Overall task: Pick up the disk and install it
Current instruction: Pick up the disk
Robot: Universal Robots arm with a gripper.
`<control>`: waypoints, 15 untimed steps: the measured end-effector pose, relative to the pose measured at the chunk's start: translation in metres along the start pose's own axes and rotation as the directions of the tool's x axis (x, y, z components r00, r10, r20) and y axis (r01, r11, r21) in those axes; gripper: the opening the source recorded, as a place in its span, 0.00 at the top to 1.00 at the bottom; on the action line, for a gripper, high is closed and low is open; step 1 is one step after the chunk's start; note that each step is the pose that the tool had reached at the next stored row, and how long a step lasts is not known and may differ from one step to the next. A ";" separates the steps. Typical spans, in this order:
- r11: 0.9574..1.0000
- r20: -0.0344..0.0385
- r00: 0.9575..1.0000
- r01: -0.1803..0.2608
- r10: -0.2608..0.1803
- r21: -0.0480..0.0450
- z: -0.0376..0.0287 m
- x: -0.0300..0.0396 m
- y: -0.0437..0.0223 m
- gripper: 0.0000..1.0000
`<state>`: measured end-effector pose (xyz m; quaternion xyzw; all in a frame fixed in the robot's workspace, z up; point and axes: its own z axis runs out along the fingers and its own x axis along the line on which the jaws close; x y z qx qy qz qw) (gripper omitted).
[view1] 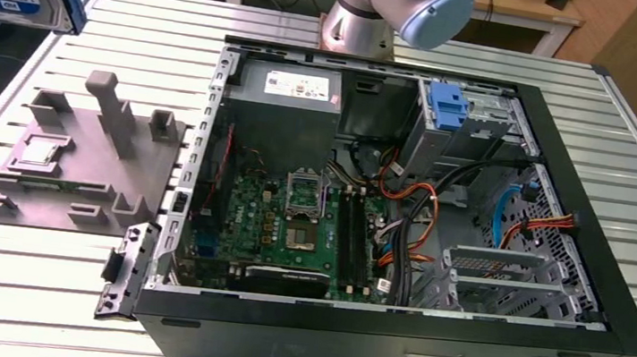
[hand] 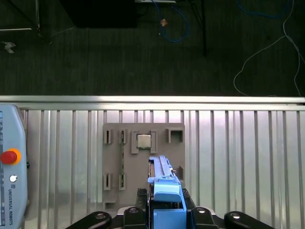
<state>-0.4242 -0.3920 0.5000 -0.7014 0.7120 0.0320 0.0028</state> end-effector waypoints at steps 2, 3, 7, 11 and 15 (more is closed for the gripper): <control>1.000 -0.002 1.000 0.000 0.000 0.000 -0.0002 0.0034 -0.0002 0.63; 1.000 -0.002 1.000 0.000 0.000 0.000 -0.0002 0.0051 -0.0002 0.63; 1.000 -0.006 1.000 0.000 0.000 0.000 -0.0006 0.0118 -0.0006 0.63; 1.000 -0.010 1.000 0.000 0.000 0.000 -0.0008 0.0177 -0.0009 0.63; 1.000 -0.011 1.000 -0.001 0.001 0.000 -0.0009 0.0183 -0.0009 0.63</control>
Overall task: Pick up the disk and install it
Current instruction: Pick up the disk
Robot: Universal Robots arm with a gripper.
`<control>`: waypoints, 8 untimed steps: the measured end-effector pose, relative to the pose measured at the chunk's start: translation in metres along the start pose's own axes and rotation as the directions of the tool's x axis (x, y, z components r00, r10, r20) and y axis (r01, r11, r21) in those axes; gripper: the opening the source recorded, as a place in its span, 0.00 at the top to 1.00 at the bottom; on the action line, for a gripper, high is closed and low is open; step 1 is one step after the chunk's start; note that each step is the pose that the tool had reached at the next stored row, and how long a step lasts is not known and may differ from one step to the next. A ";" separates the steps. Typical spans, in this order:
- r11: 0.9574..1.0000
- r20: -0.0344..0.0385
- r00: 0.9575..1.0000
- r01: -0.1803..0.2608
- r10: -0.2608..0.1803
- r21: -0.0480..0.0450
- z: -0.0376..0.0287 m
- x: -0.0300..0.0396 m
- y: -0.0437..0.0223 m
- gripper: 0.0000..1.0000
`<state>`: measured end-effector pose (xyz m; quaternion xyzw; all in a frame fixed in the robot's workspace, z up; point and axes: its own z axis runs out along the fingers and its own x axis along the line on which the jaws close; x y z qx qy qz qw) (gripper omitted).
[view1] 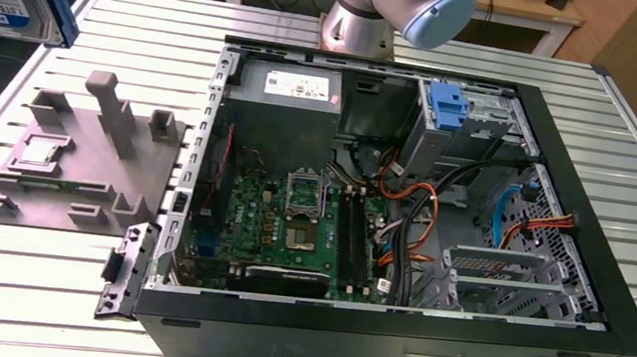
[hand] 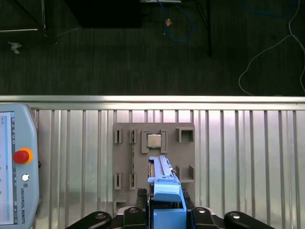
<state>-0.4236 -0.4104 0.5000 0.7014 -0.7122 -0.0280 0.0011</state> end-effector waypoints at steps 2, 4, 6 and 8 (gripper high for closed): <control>1.000 0.000 1.000 0.000 0.000 0.000 0.0000 0.0001 -0.0001 0.63; 1.000 0.000 1.000 0.000 0.000 0.000 -0.0002 0.0005 -0.0028 0.63; 1.000 0.000 1.000 0.000 0.000 0.000 -0.0003 0.0013 -0.0071 0.63; 1.000 0.000 1.000 0.000 0.000 0.000 -0.0006 0.0025 -0.0118 0.63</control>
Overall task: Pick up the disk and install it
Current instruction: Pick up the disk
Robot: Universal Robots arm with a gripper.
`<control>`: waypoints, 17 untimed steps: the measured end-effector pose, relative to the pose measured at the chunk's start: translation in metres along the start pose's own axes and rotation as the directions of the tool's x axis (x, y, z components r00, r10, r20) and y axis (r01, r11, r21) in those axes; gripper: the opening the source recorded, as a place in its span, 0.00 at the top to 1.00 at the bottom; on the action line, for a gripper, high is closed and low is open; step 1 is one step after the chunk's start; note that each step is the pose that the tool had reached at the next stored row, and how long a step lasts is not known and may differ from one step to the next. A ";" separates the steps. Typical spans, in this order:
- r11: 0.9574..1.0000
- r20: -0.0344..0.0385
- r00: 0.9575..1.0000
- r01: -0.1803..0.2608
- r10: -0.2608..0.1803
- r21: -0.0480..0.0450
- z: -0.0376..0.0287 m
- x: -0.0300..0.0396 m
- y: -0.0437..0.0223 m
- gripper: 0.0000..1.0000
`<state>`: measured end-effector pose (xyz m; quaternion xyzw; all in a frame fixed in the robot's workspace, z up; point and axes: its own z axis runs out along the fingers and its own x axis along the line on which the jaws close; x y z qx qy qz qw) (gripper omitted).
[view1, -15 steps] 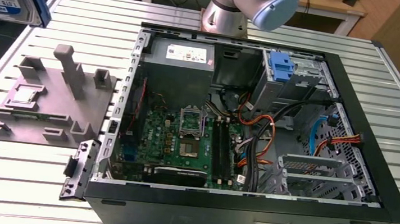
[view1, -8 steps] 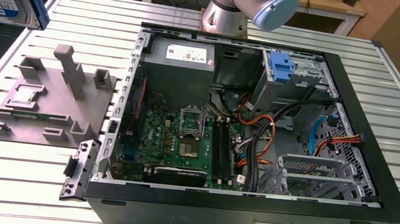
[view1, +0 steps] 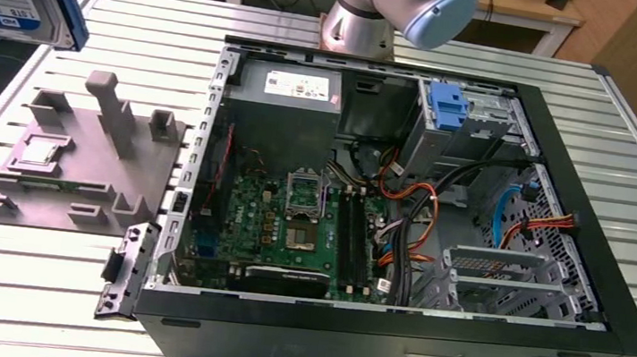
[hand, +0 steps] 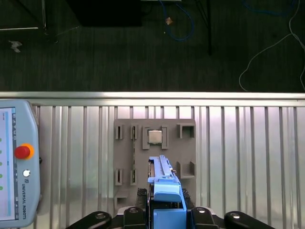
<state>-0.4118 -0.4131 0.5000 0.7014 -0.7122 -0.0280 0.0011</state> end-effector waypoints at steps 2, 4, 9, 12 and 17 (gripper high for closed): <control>1.000 0.000 1.000 0.000 0.000 0.000 -0.0002 0.0013 -0.0046 0.63; 1.000 0.000 1.000 0.000 0.000 0.000 -0.0005 0.0023 -0.0086 0.63; 1.000 -0.001 1.000 0.000 0.000 0.000 -0.0009 0.0092 -0.0135 0.63; 1.000 -0.001 1.000 0.000 0.000 0.000 -0.0011 0.0121 -0.0166 0.63; 1.000 -0.001 1.000 0.000 0.000 0.000 -0.0014 0.0130 -0.0223 0.63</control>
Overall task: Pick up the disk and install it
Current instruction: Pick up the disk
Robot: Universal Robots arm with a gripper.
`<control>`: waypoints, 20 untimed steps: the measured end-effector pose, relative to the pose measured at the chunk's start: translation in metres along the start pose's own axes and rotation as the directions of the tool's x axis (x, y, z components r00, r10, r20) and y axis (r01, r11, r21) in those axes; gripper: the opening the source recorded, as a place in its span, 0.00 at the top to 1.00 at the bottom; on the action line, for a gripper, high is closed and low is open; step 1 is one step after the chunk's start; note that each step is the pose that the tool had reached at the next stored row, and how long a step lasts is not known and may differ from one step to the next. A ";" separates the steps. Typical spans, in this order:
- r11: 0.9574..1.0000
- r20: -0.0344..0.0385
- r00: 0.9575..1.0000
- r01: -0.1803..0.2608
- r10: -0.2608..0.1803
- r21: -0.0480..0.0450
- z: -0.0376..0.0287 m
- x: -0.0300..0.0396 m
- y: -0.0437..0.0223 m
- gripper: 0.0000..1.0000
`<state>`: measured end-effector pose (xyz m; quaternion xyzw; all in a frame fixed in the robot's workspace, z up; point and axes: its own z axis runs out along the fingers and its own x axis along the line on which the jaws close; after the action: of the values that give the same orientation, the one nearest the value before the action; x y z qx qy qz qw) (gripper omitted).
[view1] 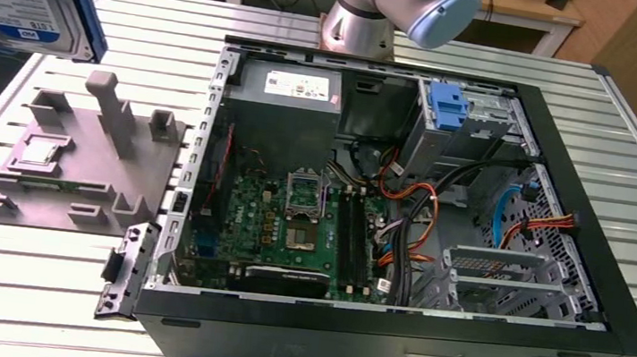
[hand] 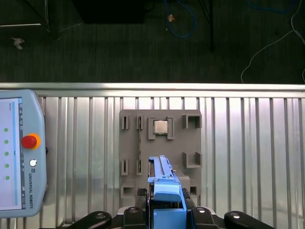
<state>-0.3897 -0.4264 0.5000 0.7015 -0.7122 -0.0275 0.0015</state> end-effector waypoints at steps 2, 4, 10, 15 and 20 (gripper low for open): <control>1.000 0.000 1.000 0.000 0.000 0.000 0.0000 0.0000 -0.0005 0.63; 1.000 0.000 1.000 0.000 0.000 0.000 0.0000 0.0000 -0.0005 0.63; 1.000 0.000 1.000 0.000 0.000 0.000 0.0000 0.0000 -0.0008 0.63; 1.000 0.000 1.000 0.000 0.000 0.000 -0.0001 -0.0001 -0.0016 0.63; 1.000 0.000 1.000 0.000 0.000 0.000 -0.0002 -0.0001 -0.0047 0.63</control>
<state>-0.3850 -0.4264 0.5001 0.7015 -0.7122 -0.0275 0.0016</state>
